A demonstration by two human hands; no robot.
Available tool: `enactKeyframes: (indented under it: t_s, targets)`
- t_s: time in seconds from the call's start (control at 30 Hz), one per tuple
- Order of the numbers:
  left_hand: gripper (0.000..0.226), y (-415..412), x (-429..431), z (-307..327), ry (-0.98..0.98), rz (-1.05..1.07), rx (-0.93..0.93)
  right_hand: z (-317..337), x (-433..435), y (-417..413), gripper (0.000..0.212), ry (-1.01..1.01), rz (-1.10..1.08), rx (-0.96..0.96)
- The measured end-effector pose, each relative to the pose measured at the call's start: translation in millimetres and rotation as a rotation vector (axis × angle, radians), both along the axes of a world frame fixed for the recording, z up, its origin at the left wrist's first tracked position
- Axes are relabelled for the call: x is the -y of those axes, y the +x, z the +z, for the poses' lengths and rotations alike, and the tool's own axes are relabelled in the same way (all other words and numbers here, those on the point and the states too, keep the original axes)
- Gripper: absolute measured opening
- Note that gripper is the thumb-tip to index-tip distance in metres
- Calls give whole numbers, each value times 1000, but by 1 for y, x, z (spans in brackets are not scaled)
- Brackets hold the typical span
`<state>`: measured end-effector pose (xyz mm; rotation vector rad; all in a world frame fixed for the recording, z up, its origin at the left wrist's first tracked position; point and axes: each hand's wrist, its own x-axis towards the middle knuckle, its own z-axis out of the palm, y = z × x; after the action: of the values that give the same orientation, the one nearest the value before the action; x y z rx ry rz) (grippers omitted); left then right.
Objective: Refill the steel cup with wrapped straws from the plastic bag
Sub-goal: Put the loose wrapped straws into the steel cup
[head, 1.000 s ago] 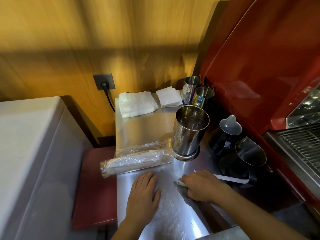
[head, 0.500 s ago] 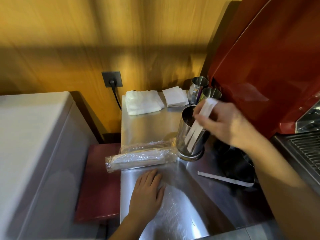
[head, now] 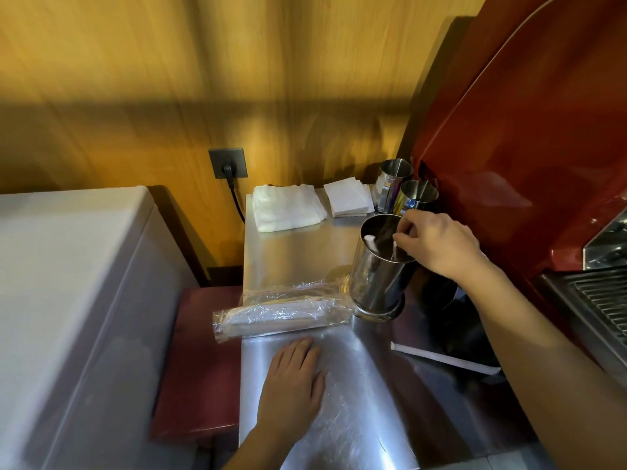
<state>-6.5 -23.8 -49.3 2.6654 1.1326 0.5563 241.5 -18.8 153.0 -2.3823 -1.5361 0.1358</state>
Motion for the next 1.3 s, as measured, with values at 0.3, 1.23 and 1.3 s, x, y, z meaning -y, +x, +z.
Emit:
enactKeyframes:
  t_s: [0.3,1.23,1.3]
  targets:
    - [33,0,-1,-2,-15,-9,-1,-17,45,-11,10,365,138,-36]
    - [33,-2,-2,1,-70,-17,-38,-97,80,-18,12,-159,49,419]
    - [33,-2,-2,2,-70,-14,-42,-72,79,-18,14,-111,40,351]
